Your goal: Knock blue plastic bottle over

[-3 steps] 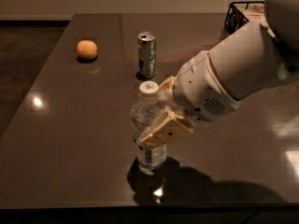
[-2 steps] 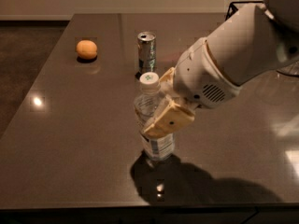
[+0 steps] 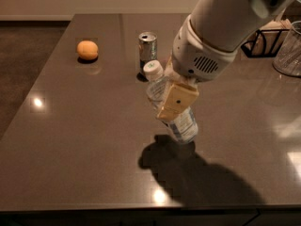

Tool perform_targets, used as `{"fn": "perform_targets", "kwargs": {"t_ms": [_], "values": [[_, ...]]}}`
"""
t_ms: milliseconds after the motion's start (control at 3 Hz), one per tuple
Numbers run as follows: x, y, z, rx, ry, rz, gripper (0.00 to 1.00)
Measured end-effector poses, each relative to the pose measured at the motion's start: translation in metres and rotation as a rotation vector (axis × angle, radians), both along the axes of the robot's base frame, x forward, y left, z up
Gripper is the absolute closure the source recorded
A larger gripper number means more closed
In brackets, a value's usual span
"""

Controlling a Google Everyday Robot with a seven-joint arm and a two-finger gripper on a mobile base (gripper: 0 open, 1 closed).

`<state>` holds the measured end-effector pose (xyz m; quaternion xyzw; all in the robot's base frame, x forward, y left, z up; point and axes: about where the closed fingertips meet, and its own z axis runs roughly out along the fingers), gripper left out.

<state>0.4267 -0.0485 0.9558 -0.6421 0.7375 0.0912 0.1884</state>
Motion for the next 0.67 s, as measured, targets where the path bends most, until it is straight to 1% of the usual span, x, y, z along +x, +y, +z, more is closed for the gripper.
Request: {"fn": "perform_targets", "kwargs": {"t_ms": [333, 667], "values": [[0.017, -0.010, -0.010, -0.161, -0.026, 0.009, 1.00], [0.028, -0.018, -0.027, -0.270, -0.020, 0.018, 1.00]]}}
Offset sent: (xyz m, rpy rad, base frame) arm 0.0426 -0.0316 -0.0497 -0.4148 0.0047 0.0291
